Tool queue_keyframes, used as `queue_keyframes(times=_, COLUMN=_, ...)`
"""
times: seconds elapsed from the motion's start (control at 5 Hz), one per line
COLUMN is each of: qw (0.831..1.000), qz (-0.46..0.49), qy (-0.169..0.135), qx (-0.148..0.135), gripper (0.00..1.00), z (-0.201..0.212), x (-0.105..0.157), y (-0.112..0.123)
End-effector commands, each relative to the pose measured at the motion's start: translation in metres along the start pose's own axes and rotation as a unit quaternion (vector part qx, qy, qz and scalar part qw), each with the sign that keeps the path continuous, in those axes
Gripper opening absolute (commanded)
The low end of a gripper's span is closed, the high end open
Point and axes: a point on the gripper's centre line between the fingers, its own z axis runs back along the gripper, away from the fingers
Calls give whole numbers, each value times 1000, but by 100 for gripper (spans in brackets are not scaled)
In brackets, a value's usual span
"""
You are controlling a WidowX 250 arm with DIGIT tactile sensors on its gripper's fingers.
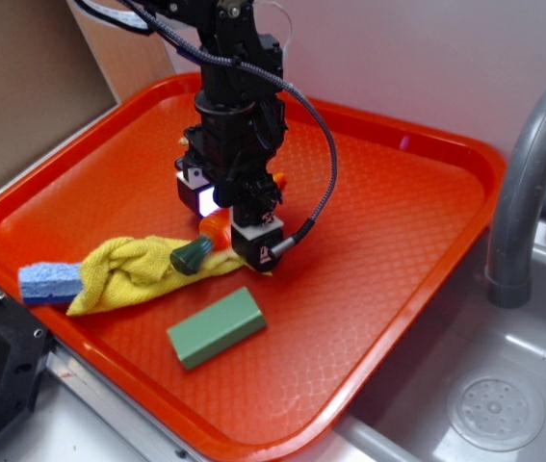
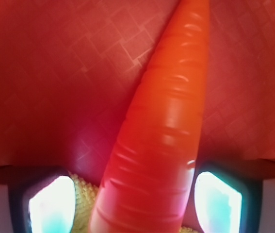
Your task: Grab the carrot.
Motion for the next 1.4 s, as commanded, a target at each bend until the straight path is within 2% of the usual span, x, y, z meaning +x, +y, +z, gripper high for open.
queue_keyframes(times=0.0, qw=996, qz=-51, qy=-64, qx=36, gripper=0, z=36, x=11, y=1)
queue_keyframes(times=0.2, qw=993, qz=-68, qy=-71, qx=62, gripper=0, z=44, x=19, y=8)
queue_keyframes(times=0.4, qw=993, qz=-65, qy=-80, qx=57, gripper=0, z=88, x=23, y=30)
queue_keyframes(times=0.6, qw=994, qz=-40, qy=-103, qx=-16, gripper=0, z=134, x=22, y=72)
queue_keyframes(times=0.8, qw=990, qz=1, qy=-128, qx=-51, gripper=0, z=169, x=5, y=95)
queue_keyframes(times=1.0, qw=986, qz=9, qy=-151, qx=-74, gripper=0, z=172, x=-12, y=104)
queue_keyframes(times=1.2, qw=984, qz=-22, qy=-161, qx=-70, gripper=0, z=173, x=-15, y=101)
